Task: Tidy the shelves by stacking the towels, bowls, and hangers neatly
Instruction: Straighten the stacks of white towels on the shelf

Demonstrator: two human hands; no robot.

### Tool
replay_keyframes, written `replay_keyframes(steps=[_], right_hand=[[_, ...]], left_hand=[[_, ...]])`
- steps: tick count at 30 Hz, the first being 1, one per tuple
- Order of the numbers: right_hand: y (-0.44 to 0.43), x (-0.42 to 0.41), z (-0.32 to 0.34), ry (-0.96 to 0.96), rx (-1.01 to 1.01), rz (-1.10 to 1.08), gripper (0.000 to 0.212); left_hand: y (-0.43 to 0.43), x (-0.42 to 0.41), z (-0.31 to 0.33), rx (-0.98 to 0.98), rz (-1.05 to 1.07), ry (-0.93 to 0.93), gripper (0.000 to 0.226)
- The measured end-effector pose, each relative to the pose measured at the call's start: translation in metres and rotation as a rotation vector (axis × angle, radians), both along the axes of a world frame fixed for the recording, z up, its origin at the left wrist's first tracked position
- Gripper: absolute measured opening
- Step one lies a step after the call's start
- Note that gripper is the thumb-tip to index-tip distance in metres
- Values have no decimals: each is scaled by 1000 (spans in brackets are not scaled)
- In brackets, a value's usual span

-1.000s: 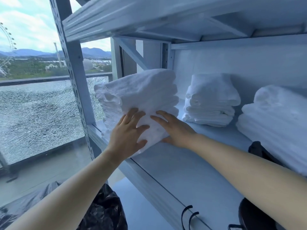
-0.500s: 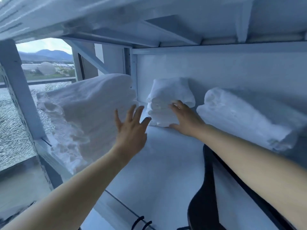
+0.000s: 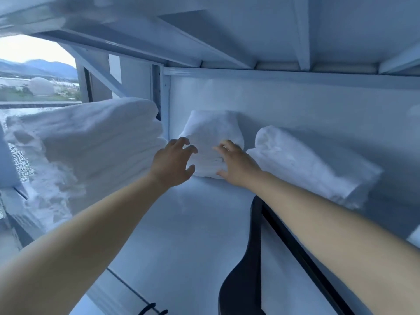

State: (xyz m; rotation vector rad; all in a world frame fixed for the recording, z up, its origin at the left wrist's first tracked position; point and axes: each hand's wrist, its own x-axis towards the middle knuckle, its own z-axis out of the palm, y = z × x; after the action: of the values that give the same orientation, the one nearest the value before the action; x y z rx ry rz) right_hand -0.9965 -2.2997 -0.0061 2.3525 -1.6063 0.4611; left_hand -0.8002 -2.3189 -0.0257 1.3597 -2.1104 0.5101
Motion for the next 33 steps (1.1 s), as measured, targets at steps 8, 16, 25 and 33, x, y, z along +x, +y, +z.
replay_keyframes(steps=[8, 16, 25, 33], right_hand=[[-5, -13, 7, 29, -32, -105, 55], [-13, -4, 16, -25, 2, -185, 52], [-29, 2, 1, -22, -22, -232, 52], [-54, -1, -9, 47, -151, -245, 61]], left_hand=[[-10, -3, 10, 39, -54, 44, 36], [-36, -5, 32, 29, -82, -67, 40], [-63, -15, 28, -38, -105, -186, 54], [-86, -21, 9, -22, -117, -209, 83]])
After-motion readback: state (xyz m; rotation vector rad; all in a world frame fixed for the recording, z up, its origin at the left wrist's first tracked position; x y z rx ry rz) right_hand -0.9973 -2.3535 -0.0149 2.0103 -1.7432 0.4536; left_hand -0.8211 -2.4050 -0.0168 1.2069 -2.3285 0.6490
